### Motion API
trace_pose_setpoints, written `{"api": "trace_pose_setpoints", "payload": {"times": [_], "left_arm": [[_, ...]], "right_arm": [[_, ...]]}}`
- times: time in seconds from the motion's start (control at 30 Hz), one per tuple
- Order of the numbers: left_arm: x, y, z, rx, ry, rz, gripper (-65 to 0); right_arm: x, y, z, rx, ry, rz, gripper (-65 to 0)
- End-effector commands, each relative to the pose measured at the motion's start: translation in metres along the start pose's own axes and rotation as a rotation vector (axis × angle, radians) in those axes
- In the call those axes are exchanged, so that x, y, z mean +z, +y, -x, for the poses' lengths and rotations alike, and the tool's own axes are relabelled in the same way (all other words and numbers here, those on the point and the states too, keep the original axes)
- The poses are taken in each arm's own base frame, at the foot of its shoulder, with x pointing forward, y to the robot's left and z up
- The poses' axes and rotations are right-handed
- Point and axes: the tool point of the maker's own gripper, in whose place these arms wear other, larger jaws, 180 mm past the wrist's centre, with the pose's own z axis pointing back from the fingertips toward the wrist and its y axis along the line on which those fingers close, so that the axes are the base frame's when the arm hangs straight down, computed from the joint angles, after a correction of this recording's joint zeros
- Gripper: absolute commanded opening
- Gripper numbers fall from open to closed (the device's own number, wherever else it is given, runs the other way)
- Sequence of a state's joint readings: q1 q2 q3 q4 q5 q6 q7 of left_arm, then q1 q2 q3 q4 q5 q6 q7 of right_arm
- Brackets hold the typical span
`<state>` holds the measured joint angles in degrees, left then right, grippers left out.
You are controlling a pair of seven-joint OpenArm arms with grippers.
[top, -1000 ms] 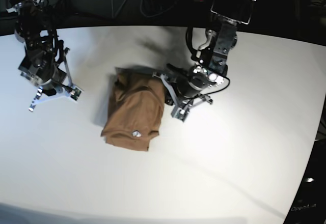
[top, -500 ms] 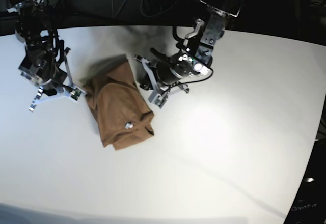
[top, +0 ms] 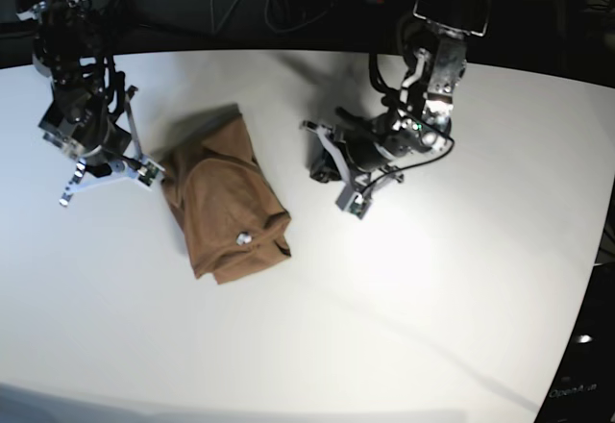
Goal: Fold the T-shirt properly
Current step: 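Push the bundle's side with the left gripper to square it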
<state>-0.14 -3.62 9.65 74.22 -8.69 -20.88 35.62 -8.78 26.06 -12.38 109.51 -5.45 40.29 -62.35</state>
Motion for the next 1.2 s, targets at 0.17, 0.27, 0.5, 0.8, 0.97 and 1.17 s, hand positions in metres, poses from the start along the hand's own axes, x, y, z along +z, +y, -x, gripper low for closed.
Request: {"api": "trace_pose_setpoints", "payload": {"times": [0.17, 0.27, 0.5, 0.8, 0.97, 1.17], "left_arm": [[0.001, 0.035, 0.036, -0.050, 0.235, -0.181, -62.8], [-0.007, 0.032, 0.027, -0.044, 0.232, -0.170, -62.8], [-0.036, 0.011, 0.029, -0.071, 0.282, -0.111, -62.8], [-0.062, -0.007, 0.006, -0.061, 0.225, -0.068, -62.8], [-0.072, -0.004, -0.018, -0.064, 0.198, -0.070, -62.8], [-0.078, 0.006, -0.052, -0.079, 0.144, -0.082, -62.8]], "right_arm": [[0.004, -0.006, 0.004, 0.003, 0.009, 0.025, -65.0], [0.004, -0.006, 0.005, 0.002, 0.009, 0.025, -65.0], [0.003, 0.006, 0.012, 0.011, 0.025, -0.002, -65.0], [0.003, 0.012, 0.016, 0.014, 0.034, -0.013, -65.0], [0.003, 0.013, 0.017, 0.014, 0.035, -0.016, -65.0], [0.002, 0.020, 0.020, 0.018, 0.044, -0.032, -65.0]]}}
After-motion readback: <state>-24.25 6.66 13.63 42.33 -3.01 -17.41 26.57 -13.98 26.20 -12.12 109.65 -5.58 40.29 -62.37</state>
